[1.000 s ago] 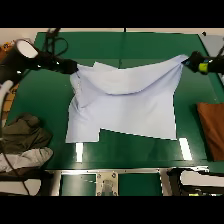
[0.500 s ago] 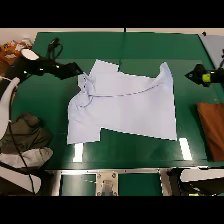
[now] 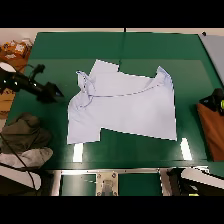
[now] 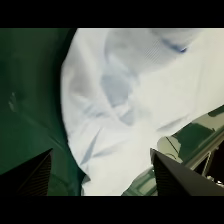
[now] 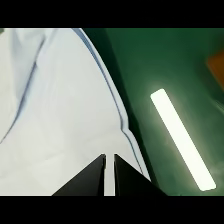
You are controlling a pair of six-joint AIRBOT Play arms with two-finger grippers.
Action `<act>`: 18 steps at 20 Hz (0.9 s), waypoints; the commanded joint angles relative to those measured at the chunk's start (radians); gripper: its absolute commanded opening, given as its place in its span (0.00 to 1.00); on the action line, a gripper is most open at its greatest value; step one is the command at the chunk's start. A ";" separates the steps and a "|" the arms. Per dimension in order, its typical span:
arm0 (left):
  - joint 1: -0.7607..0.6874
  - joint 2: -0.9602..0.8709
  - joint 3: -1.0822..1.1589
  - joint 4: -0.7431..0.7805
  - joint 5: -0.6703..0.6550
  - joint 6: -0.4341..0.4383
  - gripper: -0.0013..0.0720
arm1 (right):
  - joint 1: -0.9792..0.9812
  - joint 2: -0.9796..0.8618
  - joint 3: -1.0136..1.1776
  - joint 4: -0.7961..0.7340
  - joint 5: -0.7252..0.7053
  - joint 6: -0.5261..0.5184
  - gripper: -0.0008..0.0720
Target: Fold the shirts.
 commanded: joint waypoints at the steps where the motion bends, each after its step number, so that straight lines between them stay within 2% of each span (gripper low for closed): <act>1: 0.018 0.000 -0.181 0.063 0.073 0.020 0.97 | -0.071 0.116 -0.180 -0.036 -0.038 0.006 0.14; 5: -0.029 -0.001 -0.254 -0.023 0.264 0.056 0.97 | -0.068 0.160 -0.318 -0.034 -0.041 0.020 0.14; 6: -0.056 -0.001 -0.262 -0.050 0.297 0.072 0.97 | -0.069 0.161 -0.362 -0.042 -0.045 0.053 0.24; 7: -0.089 -0.002 -0.262 -0.070 0.340 0.082 0.92 | -0.070 0.161 -0.402 -0.059 -0.052 0.079 0.32; 8: -0.117 -0.002 -0.262 -0.087 0.371 0.095 0.61 | -0.070 0.161 -0.432 -0.082 -0.053 0.101 0.32; 9: -0.140 -0.002 -0.257 -0.087 0.374 0.123 0.24 | -0.070 0.161 -0.458 -0.097 -0.053 0.116 0.32; 10: -0.151 -0.002 -0.251 -0.073 0.355 0.137 0.06 | -0.070 0.161 -0.478 -0.101 -0.050 0.123 0.36; 11: -0.152 -0.001 -0.242 -0.050 0.326 0.135 0.06 | -0.070 0.161 -0.496 -0.101 -0.045 0.142 0.48; 12: -0.146 0.000 -0.235 -0.019 0.303 0.124 0.06 | -0.069 0.161 -0.512 -0.101 -0.037 0.155 0.51; 16: -0.116 0.000 -0.225 0.083 0.228 0.090 0.06 | -0.068 0.161 -0.603 -0.116 -0.005 0.212 0.52; 18: -0.113 0.000 -0.224 0.092 0.219 0.091 0.06 | -0.068 0.161 -0.649 -0.126 -0.056 0.212 0.52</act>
